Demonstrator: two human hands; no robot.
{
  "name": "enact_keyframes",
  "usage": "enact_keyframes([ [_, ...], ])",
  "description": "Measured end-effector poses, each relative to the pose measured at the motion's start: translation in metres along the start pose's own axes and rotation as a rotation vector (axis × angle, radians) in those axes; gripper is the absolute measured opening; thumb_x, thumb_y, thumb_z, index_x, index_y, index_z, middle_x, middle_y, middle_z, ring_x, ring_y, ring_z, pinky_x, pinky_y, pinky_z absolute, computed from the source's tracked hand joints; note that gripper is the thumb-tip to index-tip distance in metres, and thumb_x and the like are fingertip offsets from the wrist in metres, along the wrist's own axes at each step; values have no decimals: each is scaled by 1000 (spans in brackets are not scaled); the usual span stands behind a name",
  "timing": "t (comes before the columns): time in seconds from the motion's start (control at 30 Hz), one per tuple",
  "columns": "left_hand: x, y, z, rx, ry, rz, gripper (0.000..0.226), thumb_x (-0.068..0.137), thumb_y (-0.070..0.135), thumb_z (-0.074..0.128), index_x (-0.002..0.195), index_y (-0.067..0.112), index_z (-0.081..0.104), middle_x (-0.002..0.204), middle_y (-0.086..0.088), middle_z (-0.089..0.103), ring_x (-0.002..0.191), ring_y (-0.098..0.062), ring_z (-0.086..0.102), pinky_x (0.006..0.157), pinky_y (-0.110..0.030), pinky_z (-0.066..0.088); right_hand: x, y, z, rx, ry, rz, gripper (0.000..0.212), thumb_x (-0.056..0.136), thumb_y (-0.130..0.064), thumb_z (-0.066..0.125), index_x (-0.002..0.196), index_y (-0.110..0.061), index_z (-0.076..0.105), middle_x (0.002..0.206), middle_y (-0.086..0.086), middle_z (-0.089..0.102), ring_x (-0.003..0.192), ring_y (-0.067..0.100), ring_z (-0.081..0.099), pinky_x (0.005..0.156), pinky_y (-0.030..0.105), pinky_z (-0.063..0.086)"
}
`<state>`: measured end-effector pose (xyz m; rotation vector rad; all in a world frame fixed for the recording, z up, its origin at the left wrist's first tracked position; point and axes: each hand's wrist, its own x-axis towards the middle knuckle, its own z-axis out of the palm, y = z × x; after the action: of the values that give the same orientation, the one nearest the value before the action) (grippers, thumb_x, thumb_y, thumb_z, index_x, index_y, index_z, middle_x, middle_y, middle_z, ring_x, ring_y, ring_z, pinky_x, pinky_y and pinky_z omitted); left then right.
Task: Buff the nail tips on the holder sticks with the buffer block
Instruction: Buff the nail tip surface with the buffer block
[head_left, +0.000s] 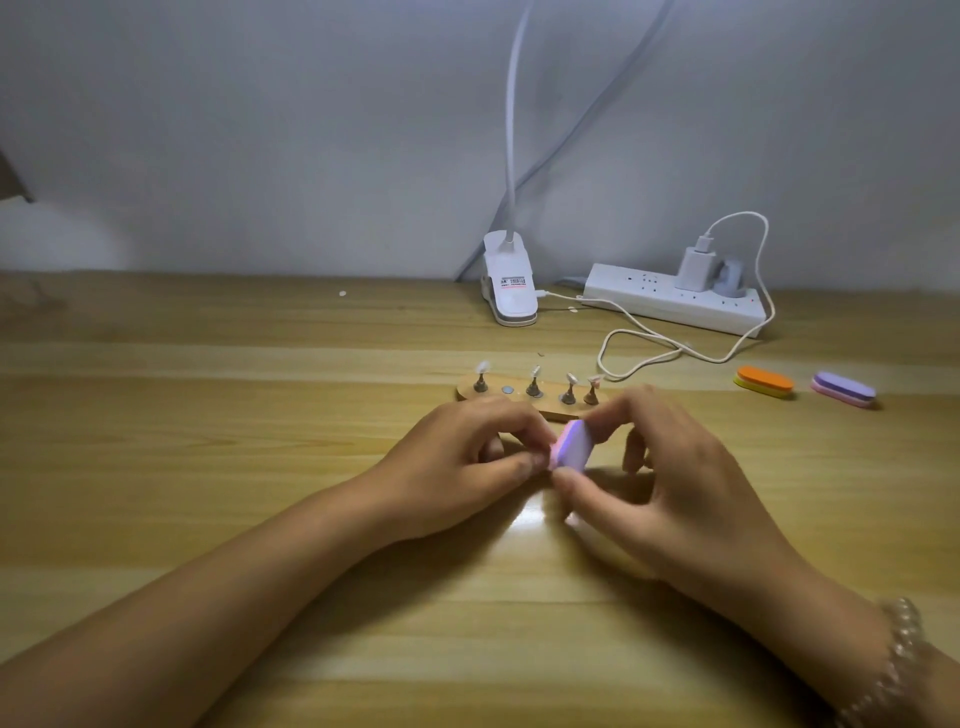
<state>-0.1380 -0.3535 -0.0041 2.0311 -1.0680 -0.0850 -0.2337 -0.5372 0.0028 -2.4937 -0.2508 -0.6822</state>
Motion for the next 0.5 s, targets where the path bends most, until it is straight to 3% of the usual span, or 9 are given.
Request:
enact_keyframes([
  [0.07,0,1,0,28,9,13,19,90,12,71,91,31,70,80,27,56,64,-4,47,63,-14,34,0,3,-1,-10,8,30,28,77,-35,77,91,-27,55,87,-17,53,75,-3,48,65,14,34],
  [0.17,-1,1,-1,42,1,18,16,88,8,71,94,23,74,78,17,52,67,-5,48,64,-17,35,-3,-3,3,-17,-59,-56,28,75,-41,71,92,-27,55,87,-18,51,75,0,48,63,16,37],
  [0.3,0,2,-1,54,23,23,11,88,13,73,96,19,76,75,16,50,71,-2,50,65,-17,35,1,4,0,68,-8,70,26,78,-43,73,90,-24,59,88,-15,58,76,-3,51,63,16,34],
  [0.37,-1,3,-1,49,24,30,9,88,13,74,95,19,76,74,16,49,71,0,50,65,-16,35,0,5,1,33,-6,39,27,78,-40,75,91,-24,58,86,-15,55,75,-7,48,63,14,33],
  [0.5,-1,2,-1,30,19,29,10,87,11,74,94,17,77,76,17,50,68,4,52,62,-9,33,-3,0,3,41,-64,-14,30,77,-46,72,89,-26,53,87,-15,53,75,3,50,60,18,36],
])
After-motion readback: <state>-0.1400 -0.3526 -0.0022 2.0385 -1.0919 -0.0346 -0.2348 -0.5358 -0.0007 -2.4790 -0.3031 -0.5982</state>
